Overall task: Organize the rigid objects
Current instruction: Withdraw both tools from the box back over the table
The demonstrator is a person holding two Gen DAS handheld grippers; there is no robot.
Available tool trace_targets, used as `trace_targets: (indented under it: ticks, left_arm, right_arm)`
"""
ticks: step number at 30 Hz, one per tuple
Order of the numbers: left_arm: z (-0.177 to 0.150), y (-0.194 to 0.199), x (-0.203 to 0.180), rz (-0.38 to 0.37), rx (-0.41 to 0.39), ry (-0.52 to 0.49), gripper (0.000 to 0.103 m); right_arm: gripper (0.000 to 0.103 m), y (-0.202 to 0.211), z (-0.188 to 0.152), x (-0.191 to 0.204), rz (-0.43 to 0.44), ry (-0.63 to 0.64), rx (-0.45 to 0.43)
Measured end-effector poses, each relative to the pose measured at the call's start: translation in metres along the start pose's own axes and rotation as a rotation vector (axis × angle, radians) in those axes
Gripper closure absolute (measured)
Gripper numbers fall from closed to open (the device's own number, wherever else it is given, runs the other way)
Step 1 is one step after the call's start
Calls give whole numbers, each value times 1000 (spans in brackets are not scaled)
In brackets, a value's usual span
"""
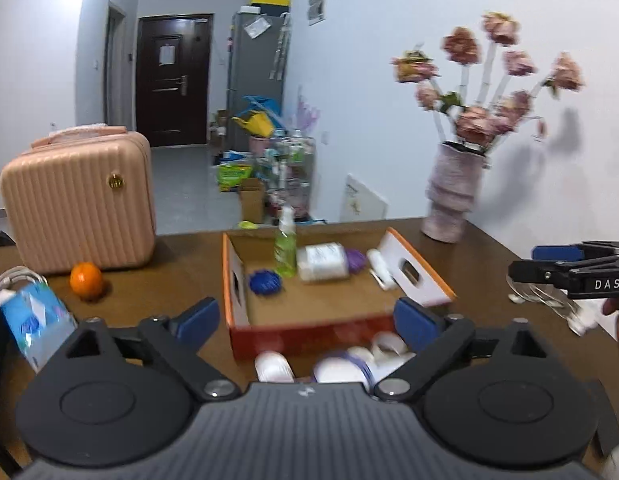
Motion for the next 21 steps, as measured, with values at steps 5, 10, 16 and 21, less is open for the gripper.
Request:
trace_targets:
  ticks: [5,10,16,21]
  left_arm:
    - [-49,48,-15,54,-64,-34,2]
    - [-95,89,-36,94,-154,-60,0]
    - [-165,112,-55,120,-120,-44,0]
    - [-195,96,-55,122,2,-38,0]
  right_arm:
    - [23,43,-54,38,-3,60,-76]
    - [20,76,-108,59,22,42,-105]
    - [20,115,-179,71,-21,-44,-121]
    - [21,108,-205,70,-21,-98,-57]
Point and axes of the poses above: each gripper's, at about its wrist camera, not at the fingertips, and y roughly against the way its jaws point, x to its left, z to its top, the point moved 5 cm from there along -y, roughly the way its jaws point, and after that the axes turned 3 degrees about -y, right-handed, at the moved point
